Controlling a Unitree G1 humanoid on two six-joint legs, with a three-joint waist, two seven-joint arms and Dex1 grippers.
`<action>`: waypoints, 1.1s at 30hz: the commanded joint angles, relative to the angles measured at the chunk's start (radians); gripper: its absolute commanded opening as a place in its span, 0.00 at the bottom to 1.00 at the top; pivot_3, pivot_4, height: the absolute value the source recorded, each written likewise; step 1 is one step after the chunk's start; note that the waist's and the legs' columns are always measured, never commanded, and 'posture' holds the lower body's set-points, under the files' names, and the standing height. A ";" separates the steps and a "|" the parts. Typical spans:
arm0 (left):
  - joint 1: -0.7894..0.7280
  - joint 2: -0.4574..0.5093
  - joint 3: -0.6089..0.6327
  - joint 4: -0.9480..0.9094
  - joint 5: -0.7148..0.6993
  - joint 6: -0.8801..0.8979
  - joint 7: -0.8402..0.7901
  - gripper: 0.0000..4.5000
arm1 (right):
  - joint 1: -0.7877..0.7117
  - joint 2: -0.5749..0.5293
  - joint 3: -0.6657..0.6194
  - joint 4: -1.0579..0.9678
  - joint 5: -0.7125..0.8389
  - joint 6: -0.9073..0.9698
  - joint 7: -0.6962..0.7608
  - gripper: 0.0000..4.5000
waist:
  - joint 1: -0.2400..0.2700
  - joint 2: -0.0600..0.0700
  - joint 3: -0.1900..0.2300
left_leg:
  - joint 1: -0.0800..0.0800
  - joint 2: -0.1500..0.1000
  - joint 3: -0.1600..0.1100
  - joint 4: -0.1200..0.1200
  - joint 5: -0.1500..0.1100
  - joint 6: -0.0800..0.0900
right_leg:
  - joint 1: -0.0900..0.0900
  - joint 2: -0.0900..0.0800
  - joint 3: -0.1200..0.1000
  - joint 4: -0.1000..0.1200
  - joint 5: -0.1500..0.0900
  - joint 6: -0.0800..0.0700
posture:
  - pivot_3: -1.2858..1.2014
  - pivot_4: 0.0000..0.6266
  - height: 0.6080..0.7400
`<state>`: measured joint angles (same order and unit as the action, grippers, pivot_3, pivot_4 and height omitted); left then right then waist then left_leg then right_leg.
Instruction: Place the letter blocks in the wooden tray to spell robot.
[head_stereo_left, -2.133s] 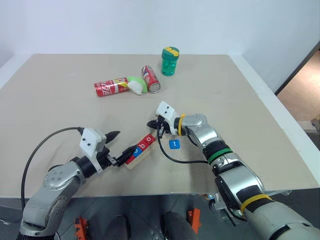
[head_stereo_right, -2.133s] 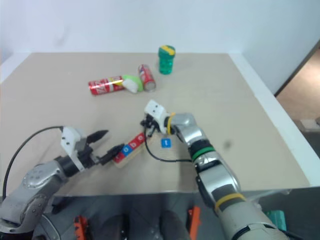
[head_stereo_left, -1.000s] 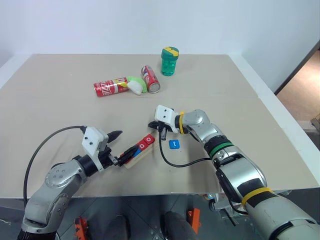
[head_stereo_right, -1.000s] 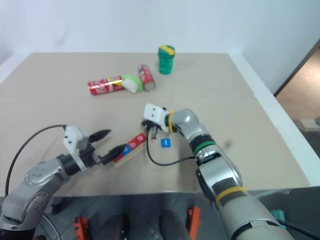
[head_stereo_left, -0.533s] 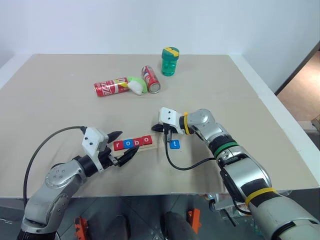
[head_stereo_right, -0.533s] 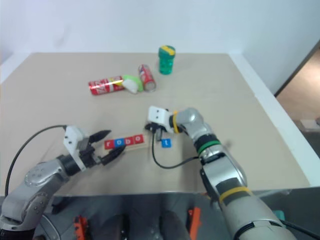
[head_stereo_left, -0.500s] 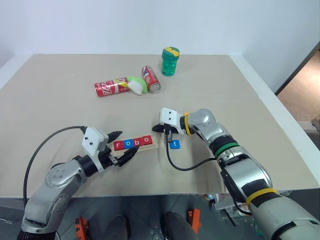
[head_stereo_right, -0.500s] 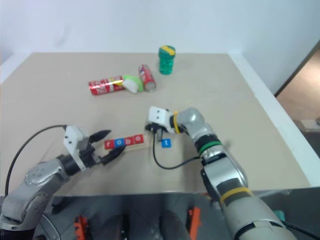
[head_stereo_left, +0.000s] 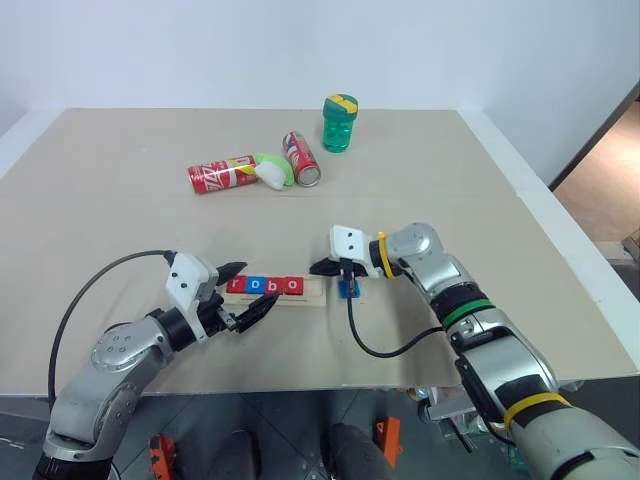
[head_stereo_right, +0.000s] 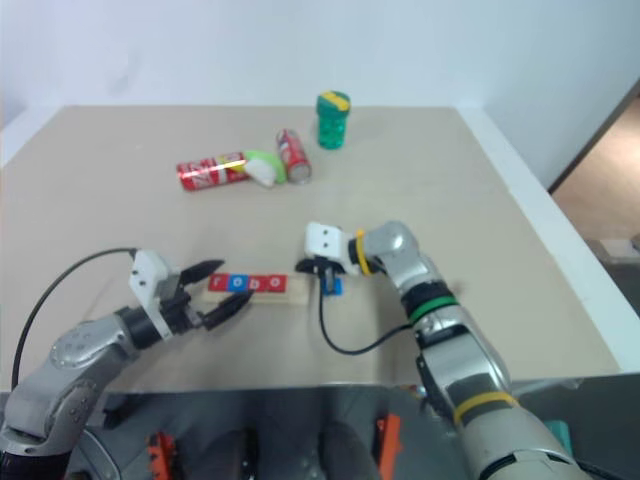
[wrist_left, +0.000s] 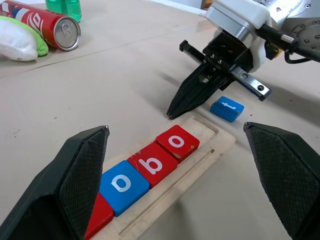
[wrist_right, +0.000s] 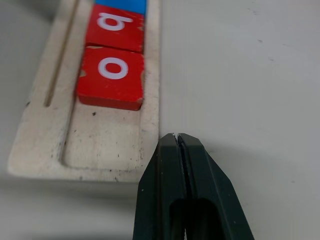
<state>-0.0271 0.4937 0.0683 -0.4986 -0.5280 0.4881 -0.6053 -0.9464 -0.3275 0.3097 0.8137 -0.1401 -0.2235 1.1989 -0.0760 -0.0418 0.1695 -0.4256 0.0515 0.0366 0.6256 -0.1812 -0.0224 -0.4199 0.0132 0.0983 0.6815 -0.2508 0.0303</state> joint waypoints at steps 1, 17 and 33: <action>-0.014 0.014 0.003 -0.008 0.000 -0.012 -0.017 1.00 | 0.053 -0.023 -0.001 -0.146 0.034 0.051 0.041 0.00 | 0.000 0.000 0.000 | 0.000 0.000 0.000 0.000 0.000 0.000 | 0.000 0.000 0.000 0.000 0.000 0.000 | 0.52 0.24 1.00; -0.048 0.138 -0.056 0.015 0.006 -0.036 -0.228 1.00 | 0.191 -0.190 -0.187 -0.475 0.297 0.438 0.124 0.14 | 0.005 0.000 0.000 | 0.000 0.000 0.000 0.000 0.000 0.000 | 0.000 0.000 -0.001 0.000 -0.002 0.001 | 0.52 0.24 1.00; -0.076 0.144 -0.079 0.007 0.003 -0.010 -0.258 1.00 | 0.251 -0.224 -0.130 -0.456 0.315 0.446 0.161 0.98 | 0.000 0.001 0.001 | 0.001 0.000 0.001 0.001 0.000 0.001 | 0.000 0.001 0.000 0.000 -0.003 0.005 | 0.52 0.24 1.00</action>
<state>-0.0974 0.6371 -0.0144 -0.4698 -0.5212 0.4809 -0.8708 -0.6604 -0.5727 0.1765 0.3248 0.1878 0.2795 1.3815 -0.0760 -0.0408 0.1704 -0.4244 0.0518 0.0377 0.6264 -0.1810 -0.0216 -0.4195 0.0140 0.0988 0.6815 -0.2537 0.0354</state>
